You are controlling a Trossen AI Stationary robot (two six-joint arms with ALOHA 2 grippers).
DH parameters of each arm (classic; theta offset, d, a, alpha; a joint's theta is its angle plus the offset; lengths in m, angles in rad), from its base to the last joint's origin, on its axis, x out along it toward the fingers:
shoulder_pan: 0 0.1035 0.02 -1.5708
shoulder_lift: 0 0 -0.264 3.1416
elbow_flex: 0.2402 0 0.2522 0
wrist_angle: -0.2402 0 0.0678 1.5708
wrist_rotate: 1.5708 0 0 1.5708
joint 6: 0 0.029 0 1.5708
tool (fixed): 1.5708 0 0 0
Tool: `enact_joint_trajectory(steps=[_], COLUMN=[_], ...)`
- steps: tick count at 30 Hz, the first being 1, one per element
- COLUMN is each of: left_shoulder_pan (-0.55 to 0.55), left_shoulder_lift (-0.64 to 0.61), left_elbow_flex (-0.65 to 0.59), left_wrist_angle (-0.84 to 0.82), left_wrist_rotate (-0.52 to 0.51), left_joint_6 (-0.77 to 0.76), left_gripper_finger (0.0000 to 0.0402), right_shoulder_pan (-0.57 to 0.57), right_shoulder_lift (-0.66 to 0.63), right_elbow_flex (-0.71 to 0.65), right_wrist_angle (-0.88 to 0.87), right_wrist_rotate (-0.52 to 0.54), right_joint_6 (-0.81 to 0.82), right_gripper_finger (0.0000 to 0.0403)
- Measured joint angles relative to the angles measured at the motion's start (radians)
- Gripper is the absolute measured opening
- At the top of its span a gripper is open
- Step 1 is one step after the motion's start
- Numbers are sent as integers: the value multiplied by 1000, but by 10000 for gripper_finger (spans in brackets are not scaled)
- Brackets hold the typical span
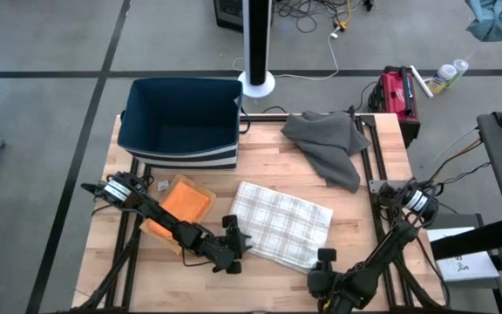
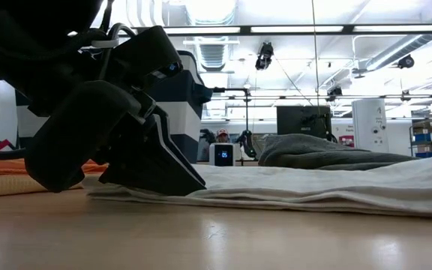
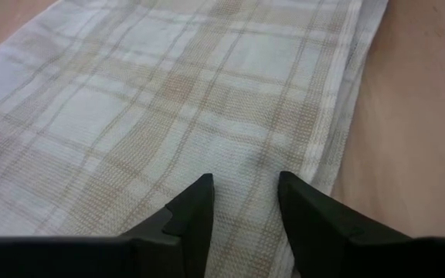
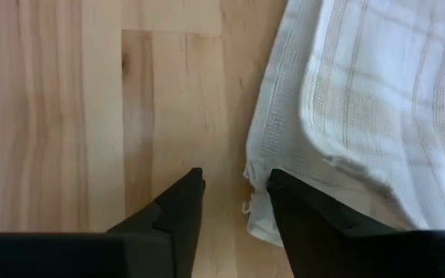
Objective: Fold towel
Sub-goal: Fold the white patterned kitchen towel
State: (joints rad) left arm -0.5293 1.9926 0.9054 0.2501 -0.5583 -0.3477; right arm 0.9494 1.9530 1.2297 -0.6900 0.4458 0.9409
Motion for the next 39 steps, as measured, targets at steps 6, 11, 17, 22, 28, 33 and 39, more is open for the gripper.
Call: enact_joint_trajectory(steps=[6, 11, 17, 22, 28, 33, 39], left_shoulder_pan=[0, 0, 0, 0, 0, 0, 0], left_shoulder_lift=[0, 0, 0, 0, 0, 0, 0], left_elbow_flex=[-1, -1, -1, -1, -1, -1, -1], left_wrist_angle=[2, 1, 3, 4, 4, 4, 5], left_wrist_rotate=[-1, -1, 0, 0, 0, 0, 0], left_joint_6=[-1, -2, -2, -2, -2, -2, -6], left_gripper_finger=[147, 150, 140, 134, 141, 148, 142], right_shoulder_pan=[1, -1, 0, -1, -5, -5, -5], right_shoulder_lift=[0, 1, 2, 2, 2, 2, 2], right_elbow_flex=[0, -2, -9, -15, -30, -30, -31], right_wrist_angle=[0, -3, -2, 1, 3, 4, 1], right_wrist_rotate=[60, 71, 70, 52, 51, 51, 51], right_joint_6=[0, -1, 0, -26, -18, -12, -8], right_gripper_finger=[166, 147, 115, 104, 116, 106, 57])
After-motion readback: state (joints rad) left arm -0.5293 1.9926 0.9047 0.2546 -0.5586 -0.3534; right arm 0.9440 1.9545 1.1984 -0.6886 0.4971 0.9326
